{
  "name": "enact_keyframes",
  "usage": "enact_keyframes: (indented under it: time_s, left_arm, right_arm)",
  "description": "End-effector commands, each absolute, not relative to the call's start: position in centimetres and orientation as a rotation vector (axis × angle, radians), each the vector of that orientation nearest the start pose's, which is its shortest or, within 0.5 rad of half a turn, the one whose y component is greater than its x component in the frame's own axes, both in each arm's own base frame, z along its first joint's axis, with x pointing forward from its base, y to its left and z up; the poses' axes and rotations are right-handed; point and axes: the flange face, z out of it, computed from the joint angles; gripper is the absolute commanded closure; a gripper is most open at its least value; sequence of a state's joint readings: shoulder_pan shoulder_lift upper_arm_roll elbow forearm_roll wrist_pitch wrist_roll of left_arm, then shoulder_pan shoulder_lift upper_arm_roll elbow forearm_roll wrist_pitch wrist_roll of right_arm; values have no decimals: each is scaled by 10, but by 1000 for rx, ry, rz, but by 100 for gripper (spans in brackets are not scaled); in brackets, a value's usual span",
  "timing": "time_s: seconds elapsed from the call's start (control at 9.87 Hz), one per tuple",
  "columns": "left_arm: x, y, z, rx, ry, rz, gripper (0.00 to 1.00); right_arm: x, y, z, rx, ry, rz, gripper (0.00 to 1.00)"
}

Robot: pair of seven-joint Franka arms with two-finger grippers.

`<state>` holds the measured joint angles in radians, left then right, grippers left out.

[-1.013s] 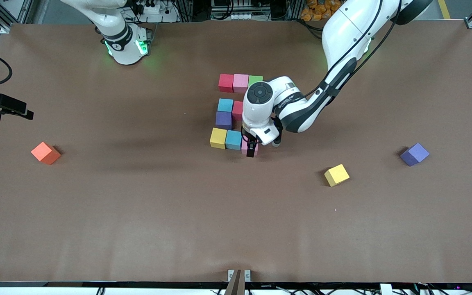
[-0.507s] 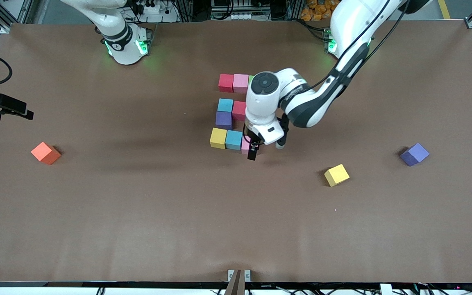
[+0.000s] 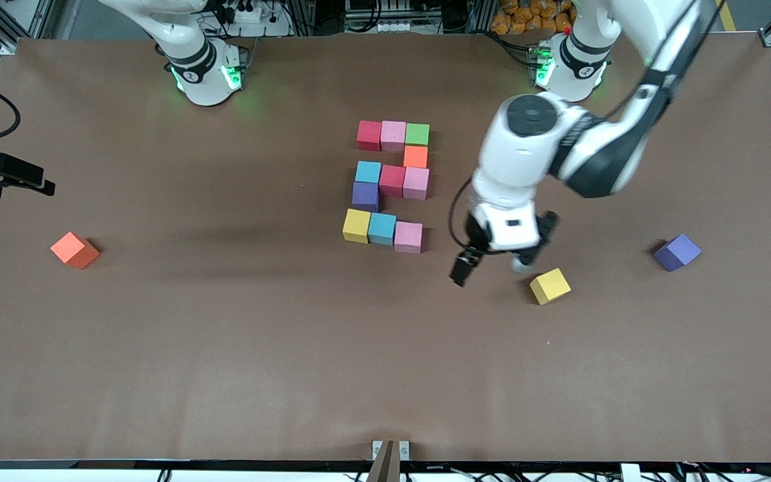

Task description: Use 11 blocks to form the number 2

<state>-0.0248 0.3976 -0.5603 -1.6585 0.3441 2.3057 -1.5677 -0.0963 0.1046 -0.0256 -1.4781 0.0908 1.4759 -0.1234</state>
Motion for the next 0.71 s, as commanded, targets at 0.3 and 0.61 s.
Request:
enact_keyframes:
  time_s: [0.3,0.61]
  left_arm:
    - [628,-200,540,-3113,-764,-458,0]
    - [618,-129,571,-3054,-381,-386,0]
  right_arm:
    - [575,-59,605,-3032,-8,140,0]
    - [575,-59,605,-3032,-8,140,0]
